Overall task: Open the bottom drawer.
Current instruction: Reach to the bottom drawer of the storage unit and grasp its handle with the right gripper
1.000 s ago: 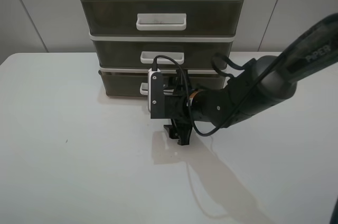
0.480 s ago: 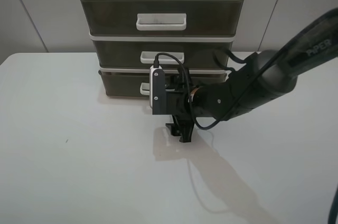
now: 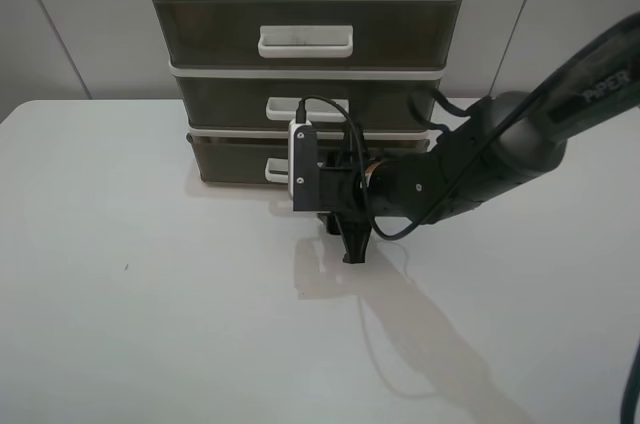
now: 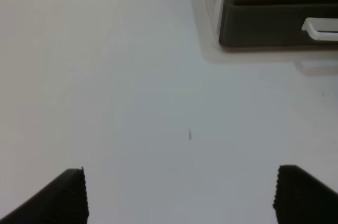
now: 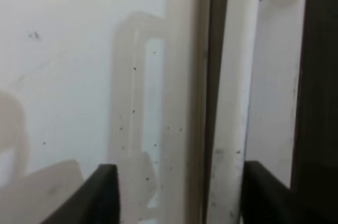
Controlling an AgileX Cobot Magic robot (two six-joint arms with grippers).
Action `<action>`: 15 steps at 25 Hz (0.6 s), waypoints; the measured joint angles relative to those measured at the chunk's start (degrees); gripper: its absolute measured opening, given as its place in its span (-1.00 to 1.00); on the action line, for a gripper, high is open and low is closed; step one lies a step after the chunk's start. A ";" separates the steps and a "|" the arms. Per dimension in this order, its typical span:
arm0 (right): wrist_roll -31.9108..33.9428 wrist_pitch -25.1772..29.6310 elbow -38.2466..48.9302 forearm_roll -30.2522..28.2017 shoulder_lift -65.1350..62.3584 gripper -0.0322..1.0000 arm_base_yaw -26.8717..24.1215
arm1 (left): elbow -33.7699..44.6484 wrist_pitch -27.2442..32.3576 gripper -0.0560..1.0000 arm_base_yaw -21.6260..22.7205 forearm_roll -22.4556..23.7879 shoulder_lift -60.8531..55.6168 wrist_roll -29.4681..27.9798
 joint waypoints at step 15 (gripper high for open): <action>-0.04 -1.42 -0.07 0.05 -0.52 -0.87 -0.05 | 0.00 0.00 0.47 0.00 0.00 0.00 0.00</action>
